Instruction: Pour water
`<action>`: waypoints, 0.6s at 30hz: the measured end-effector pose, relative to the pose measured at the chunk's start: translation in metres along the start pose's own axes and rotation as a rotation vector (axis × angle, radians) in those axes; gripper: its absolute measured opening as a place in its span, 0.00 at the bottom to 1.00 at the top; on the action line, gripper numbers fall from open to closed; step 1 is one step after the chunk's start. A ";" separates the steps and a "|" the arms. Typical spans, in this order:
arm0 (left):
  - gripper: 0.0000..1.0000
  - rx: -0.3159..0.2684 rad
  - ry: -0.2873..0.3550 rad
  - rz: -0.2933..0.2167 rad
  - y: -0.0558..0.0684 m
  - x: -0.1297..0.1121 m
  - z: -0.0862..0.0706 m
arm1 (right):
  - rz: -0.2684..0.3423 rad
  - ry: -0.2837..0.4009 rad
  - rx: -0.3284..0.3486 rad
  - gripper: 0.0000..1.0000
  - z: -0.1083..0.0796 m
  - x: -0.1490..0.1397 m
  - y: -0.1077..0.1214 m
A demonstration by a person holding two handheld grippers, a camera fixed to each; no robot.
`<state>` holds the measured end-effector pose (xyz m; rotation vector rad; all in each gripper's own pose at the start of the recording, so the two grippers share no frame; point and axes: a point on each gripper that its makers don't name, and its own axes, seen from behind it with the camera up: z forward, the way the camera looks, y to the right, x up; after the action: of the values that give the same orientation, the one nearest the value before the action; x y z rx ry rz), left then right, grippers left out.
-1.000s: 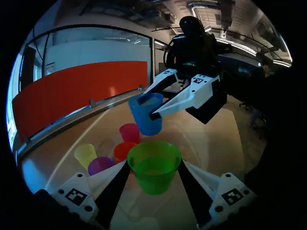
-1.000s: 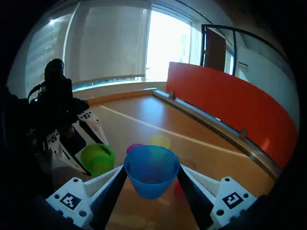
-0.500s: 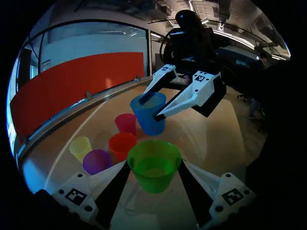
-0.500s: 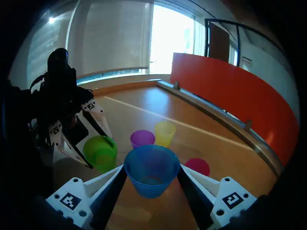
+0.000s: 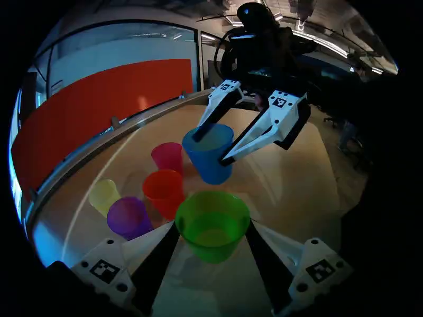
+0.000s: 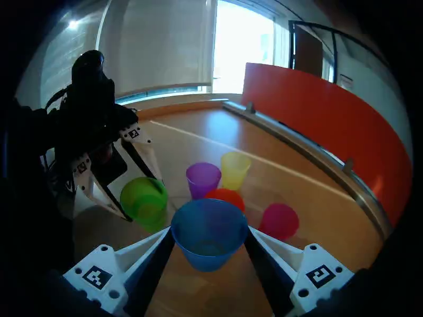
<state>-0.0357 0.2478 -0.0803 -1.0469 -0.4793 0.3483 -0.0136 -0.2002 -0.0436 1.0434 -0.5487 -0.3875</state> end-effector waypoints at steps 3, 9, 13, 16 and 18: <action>0.86 -0.006 -0.023 0.004 0.000 -0.005 0.002 | -0.004 -0.013 0.008 0.92 0.001 -0.006 -0.002; 0.86 -0.020 -0.057 0.017 0.002 -0.014 0.006 | -0.005 -0.039 0.023 0.92 0.005 -0.017 -0.004; 0.86 -0.028 -0.076 0.022 0.002 -0.018 0.008 | -0.009 -0.056 0.034 0.92 0.008 -0.024 -0.006; 0.86 -0.030 -0.085 0.023 0.001 -0.021 0.010 | -0.012 -0.071 0.042 0.92 0.011 -0.029 -0.007; 0.86 -0.031 -0.090 0.022 0.000 -0.022 0.011 | -0.014 -0.079 0.048 0.92 0.013 -0.032 -0.009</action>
<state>-0.0603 0.2448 -0.0806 -1.0704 -0.5556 0.4102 -0.0477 -0.1959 -0.0539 1.0815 -0.6242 -0.4315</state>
